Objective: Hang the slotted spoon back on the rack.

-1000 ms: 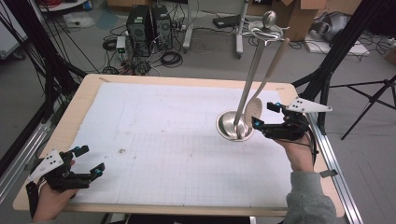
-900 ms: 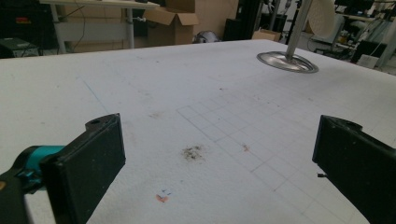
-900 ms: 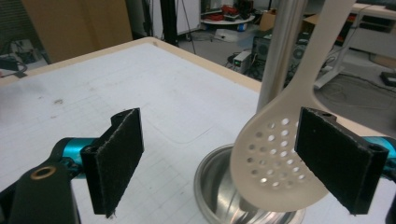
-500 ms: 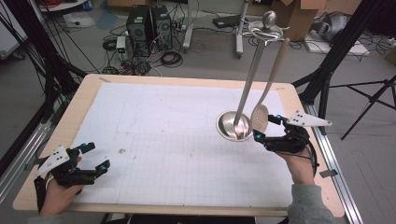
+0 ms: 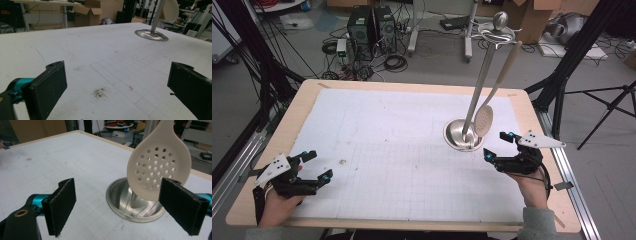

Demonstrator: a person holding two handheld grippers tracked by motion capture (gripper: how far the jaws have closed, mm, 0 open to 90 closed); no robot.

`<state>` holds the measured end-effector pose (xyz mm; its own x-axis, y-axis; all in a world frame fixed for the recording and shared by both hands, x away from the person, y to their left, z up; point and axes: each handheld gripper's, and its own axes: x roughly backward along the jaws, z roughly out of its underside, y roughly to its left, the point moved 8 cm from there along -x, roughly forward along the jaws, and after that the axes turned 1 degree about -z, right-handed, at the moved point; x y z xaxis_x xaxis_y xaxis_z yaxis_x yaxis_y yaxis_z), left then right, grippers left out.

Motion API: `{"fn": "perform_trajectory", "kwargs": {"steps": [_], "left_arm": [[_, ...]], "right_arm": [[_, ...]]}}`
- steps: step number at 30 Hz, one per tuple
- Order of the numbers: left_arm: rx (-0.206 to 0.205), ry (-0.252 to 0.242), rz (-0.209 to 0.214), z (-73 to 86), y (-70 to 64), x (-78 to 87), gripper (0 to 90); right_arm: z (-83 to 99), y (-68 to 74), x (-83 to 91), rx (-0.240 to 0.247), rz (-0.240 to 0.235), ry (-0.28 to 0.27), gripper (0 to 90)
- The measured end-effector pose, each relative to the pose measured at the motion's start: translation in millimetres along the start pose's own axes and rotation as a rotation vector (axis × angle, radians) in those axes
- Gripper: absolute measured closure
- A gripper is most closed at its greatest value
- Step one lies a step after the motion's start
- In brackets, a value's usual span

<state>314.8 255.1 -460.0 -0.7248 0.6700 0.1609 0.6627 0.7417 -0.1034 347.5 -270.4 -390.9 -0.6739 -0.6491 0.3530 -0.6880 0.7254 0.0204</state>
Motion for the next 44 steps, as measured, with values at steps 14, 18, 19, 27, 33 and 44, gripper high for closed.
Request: {"fn": "perform_trajectory", "kwargs": {"steps": [14, 18, 19, 27, 33, 44], "left_arm": [[-0.034, -0.019, -0.008, -9.5, -3.9, 4.5, 2.7], [-0.034, -0.019, -0.008, -9.6, -4.3, 4.5, 2.7], [-0.034, -0.018, -0.009, -9.3, -4.5, 4.4, 2.7], [-0.046, -0.014, -0.002, -8.9, -5.6, 3.9, 2.7], [-0.074, 0.003, 0.013, -8.8, -9.3, 4.5, 2.7], [-0.093, 0.012, 0.035, -13.8, -16.2, 4.0, 2.7]], "right_arm": [[22.4, 11.5, 10.0, 0.007, 0.008, -0.023, 11.7], [33.1, 11.5, 15.7, -0.008, 0.011, -0.048, 11.4], [35.6, 10.9, 17.4, -0.01, 0.013, -0.06, 11.2], [54.8, 8.0, 25.9, -0.03, 0.034, -0.098, 11.0], [59.0, 8.3, 30.8, -0.044, 0.027, -0.102, 11.0], [71.9, 0.1, 46.0, -0.087, 0.043, -0.111, 11.0]]}}
